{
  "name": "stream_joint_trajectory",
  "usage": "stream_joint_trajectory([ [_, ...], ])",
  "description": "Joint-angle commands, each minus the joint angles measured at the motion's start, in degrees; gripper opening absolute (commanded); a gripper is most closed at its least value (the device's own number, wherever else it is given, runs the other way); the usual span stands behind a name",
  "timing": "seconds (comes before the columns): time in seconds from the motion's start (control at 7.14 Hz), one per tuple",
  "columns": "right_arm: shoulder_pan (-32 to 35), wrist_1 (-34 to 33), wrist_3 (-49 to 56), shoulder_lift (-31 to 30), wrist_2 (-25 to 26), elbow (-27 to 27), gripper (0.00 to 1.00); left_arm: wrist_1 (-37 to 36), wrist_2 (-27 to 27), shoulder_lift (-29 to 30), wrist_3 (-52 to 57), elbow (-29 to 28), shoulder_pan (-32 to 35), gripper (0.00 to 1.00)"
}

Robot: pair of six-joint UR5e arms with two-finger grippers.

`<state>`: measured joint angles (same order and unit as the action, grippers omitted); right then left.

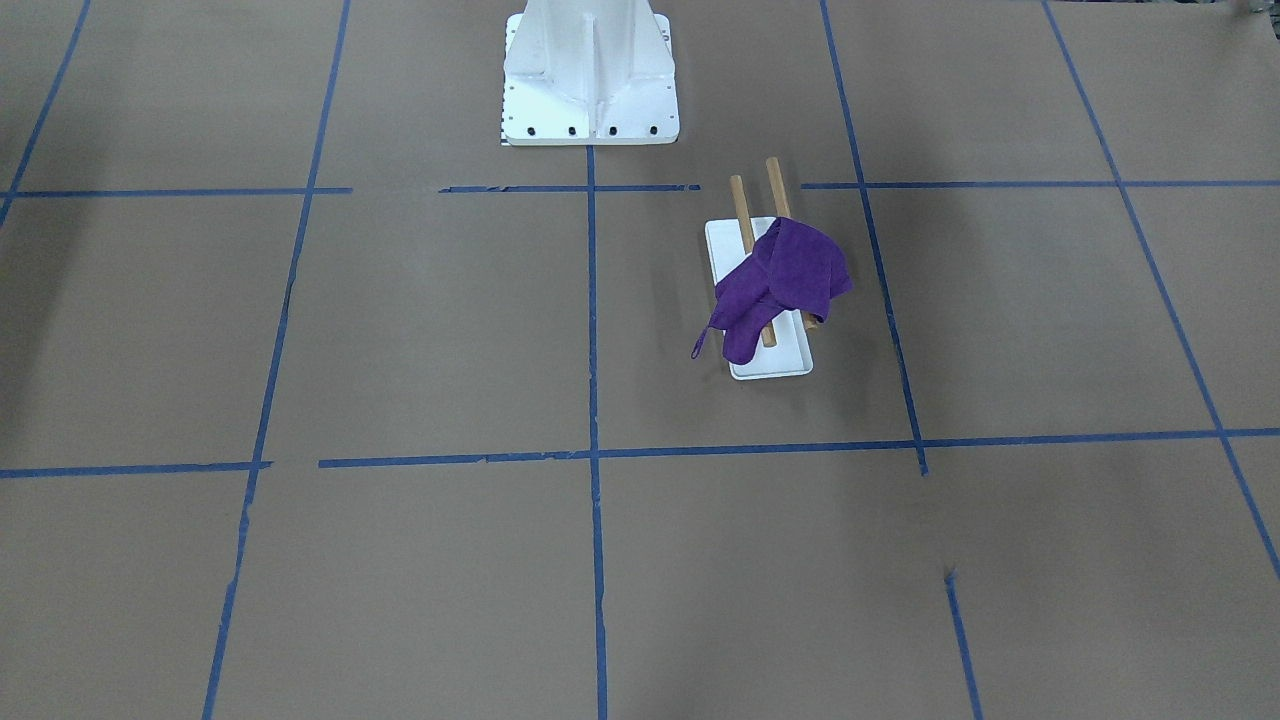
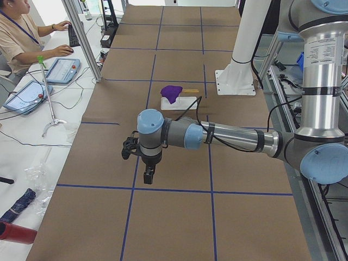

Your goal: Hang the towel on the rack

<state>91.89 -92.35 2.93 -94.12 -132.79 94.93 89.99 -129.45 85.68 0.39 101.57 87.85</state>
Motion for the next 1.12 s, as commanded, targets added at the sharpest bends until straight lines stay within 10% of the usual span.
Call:
stream_joint_trajectory([
  [0.0, 0.0, 0.2, -3.5, 0.0, -0.4, 1.0, 1.00, -0.2, -0.1, -0.4, 0.3, -0.9, 0.4, 1.00],
  [0.98, 0.0, 0.2, -3.4, -0.4, -0.5, 0.8, 1.00, 0.3, 0.0, -0.6, 0.4, 0.3, 0.5, 1.00],
])
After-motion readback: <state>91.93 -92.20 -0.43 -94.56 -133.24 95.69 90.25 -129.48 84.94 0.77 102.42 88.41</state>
